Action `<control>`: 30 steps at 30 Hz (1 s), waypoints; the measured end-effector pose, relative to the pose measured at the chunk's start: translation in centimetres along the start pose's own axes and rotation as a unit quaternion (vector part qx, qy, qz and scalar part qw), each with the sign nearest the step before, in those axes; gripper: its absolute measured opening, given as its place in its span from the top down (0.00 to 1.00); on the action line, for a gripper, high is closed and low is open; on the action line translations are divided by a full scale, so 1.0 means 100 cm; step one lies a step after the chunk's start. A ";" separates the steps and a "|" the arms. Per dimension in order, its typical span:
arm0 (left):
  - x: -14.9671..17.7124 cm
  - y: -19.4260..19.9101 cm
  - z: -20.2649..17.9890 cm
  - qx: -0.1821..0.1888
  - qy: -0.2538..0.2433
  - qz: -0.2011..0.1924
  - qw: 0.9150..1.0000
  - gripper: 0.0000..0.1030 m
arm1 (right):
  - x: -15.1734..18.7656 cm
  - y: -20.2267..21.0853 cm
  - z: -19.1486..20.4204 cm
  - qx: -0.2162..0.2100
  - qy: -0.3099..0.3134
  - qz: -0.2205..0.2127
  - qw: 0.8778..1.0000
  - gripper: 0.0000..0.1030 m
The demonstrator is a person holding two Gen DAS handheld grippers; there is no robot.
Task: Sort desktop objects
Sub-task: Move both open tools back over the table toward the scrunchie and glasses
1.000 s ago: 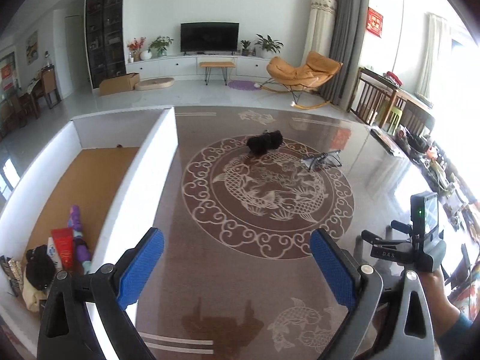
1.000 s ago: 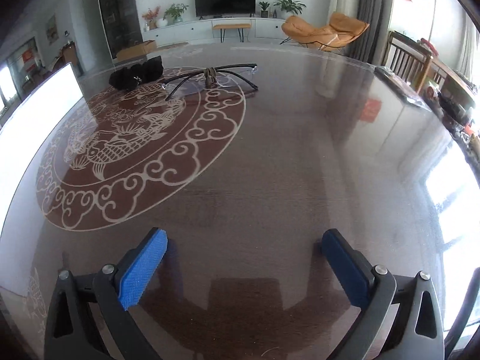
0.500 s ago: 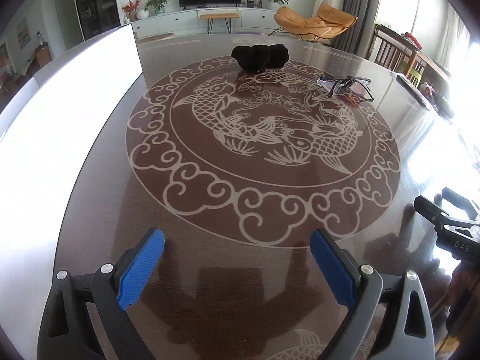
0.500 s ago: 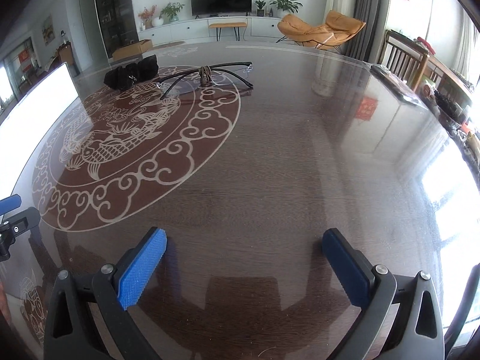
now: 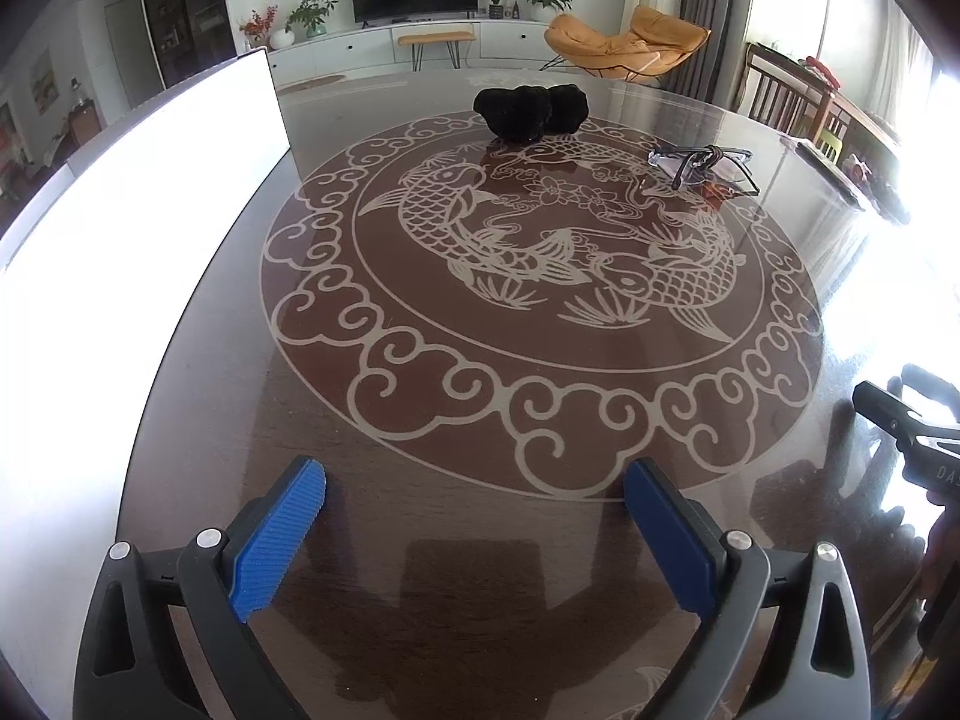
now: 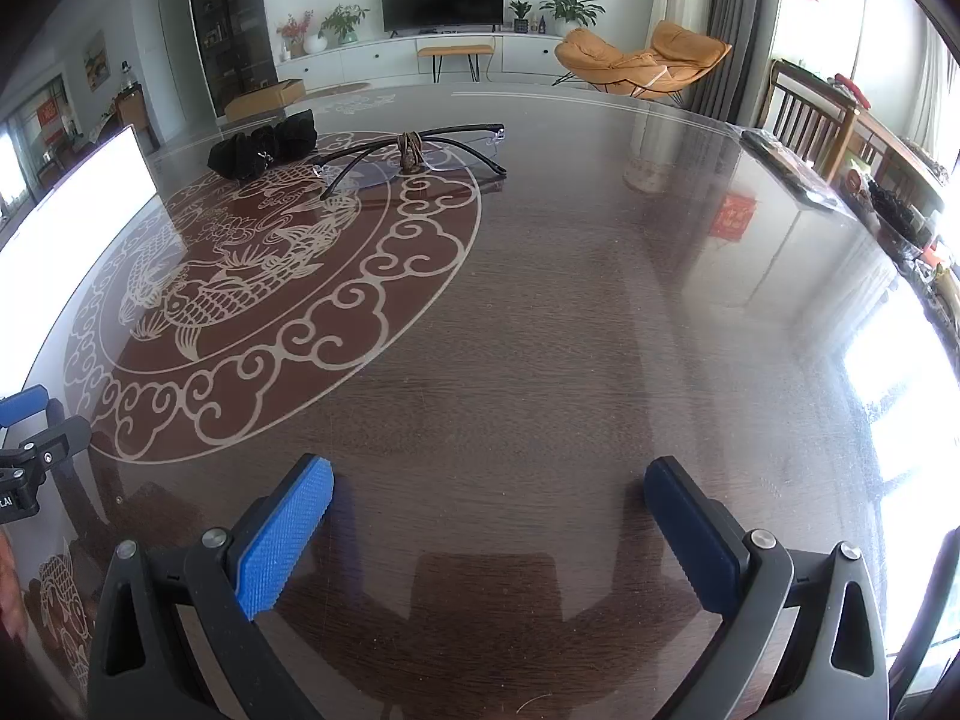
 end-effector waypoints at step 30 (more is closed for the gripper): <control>-0.059 -0.026 0.019 -0.001 -0.010 0.009 1.000 0.00 | 0.000 0.000 0.000 0.000 0.000 0.000 1.000 0.00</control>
Point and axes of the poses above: each gripper's, at about its wrist camera, not at the fingertips, and y roughly against the way its jaws point, z to its left, x to its underside, the point moved 6 cm from there along -y, roughly the way its jaws point, and after that the axes turned 1 degree about -y, right-handed, at the moved point
